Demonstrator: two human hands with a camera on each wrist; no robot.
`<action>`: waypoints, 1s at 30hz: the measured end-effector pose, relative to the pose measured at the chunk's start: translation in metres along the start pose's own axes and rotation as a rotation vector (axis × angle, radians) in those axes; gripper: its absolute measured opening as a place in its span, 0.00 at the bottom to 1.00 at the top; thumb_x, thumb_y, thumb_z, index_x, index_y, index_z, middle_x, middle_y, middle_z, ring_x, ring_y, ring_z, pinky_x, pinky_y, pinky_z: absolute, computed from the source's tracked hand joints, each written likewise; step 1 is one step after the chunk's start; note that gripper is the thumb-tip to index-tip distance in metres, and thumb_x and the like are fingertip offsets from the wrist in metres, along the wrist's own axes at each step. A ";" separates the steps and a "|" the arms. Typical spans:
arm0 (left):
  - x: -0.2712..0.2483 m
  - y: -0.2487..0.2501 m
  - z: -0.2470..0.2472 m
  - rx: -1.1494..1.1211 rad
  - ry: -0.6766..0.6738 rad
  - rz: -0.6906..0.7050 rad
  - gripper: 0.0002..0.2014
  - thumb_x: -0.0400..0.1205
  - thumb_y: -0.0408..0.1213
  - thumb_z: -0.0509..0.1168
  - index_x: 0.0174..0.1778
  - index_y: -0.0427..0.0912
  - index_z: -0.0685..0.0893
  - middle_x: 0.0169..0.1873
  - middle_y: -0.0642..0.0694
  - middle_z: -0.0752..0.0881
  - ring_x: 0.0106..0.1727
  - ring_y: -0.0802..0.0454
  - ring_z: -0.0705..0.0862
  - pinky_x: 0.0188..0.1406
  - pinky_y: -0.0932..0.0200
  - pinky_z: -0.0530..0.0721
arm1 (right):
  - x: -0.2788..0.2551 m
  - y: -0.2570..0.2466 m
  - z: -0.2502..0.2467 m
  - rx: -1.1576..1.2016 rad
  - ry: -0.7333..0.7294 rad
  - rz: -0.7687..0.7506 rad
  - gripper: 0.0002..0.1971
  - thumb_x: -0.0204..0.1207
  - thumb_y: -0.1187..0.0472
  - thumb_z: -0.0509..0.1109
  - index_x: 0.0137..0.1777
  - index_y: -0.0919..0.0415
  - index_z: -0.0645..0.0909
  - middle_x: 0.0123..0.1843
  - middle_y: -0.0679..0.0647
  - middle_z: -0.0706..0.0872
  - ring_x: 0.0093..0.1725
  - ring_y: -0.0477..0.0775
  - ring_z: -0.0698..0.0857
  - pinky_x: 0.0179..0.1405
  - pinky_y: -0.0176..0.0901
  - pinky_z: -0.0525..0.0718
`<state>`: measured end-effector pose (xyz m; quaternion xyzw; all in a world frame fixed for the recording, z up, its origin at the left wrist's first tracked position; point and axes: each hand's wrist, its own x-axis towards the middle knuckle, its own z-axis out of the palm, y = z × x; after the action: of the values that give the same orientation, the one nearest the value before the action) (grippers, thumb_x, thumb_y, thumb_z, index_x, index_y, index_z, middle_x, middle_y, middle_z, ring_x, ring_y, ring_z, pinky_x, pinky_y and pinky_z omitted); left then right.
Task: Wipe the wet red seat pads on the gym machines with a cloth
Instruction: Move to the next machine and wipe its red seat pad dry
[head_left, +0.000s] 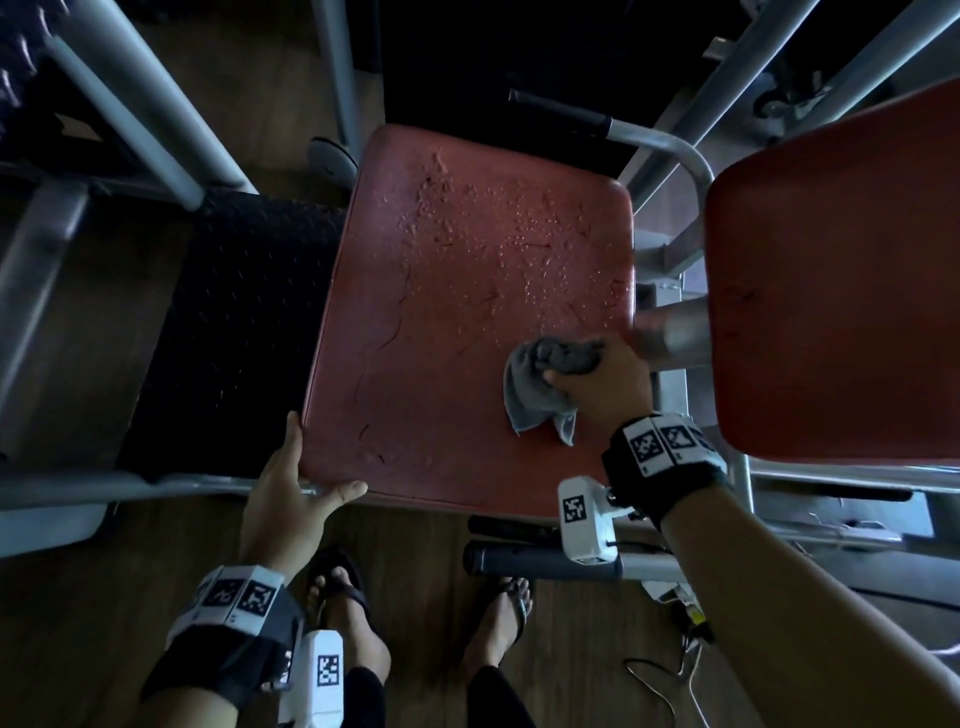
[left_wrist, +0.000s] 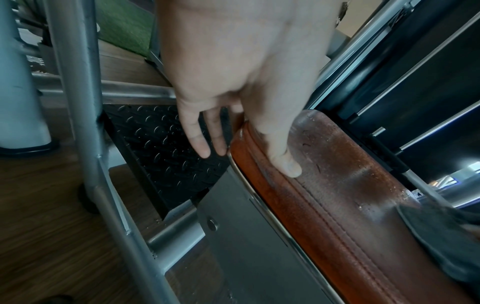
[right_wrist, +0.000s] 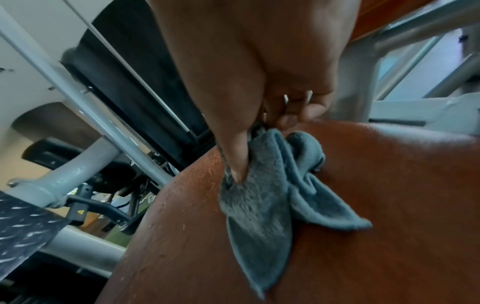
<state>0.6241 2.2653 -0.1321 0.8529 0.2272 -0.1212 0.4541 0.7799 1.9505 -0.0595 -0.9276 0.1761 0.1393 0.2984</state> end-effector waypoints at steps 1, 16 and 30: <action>0.000 0.000 0.000 -0.003 0.001 0.002 0.56 0.70 0.50 0.80 0.88 0.53 0.50 0.77 0.45 0.74 0.76 0.46 0.74 0.68 0.52 0.74 | -0.002 0.001 -0.008 -0.020 0.024 -0.023 0.24 0.63 0.55 0.82 0.59 0.53 0.79 0.49 0.50 0.86 0.46 0.50 0.82 0.43 0.38 0.76; 0.003 -0.007 0.002 0.015 0.016 0.030 0.57 0.68 0.52 0.80 0.87 0.53 0.51 0.73 0.45 0.78 0.72 0.46 0.78 0.66 0.50 0.77 | -0.040 0.053 -0.007 -0.263 -0.378 -0.416 0.39 0.51 0.24 0.74 0.52 0.49 0.65 0.59 0.48 0.68 0.55 0.47 0.73 0.47 0.36 0.78; -0.002 0.000 0.002 -0.043 0.009 -0.005 0.56 0.69 0.52 0.80 0.87 0.54 0.50 0.76 0.48 0.75 0.73 0.51 0.76 0.66 0.56 0.74 | -0.036 0.019 0.027 -0.586 -0.265 -0.555 0.27 0.84 0.50 0.55 0.83 0.48 0.59 0.77 0.50 0.66 0.66 0.63 0.68 0.61 0.68 0.80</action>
<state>0.6226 2.2632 -0.1330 0.8430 0.2340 -0.1136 0.4708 0.7353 1.9612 -0.0770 -0.9596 -0.1670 0.2158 0.0684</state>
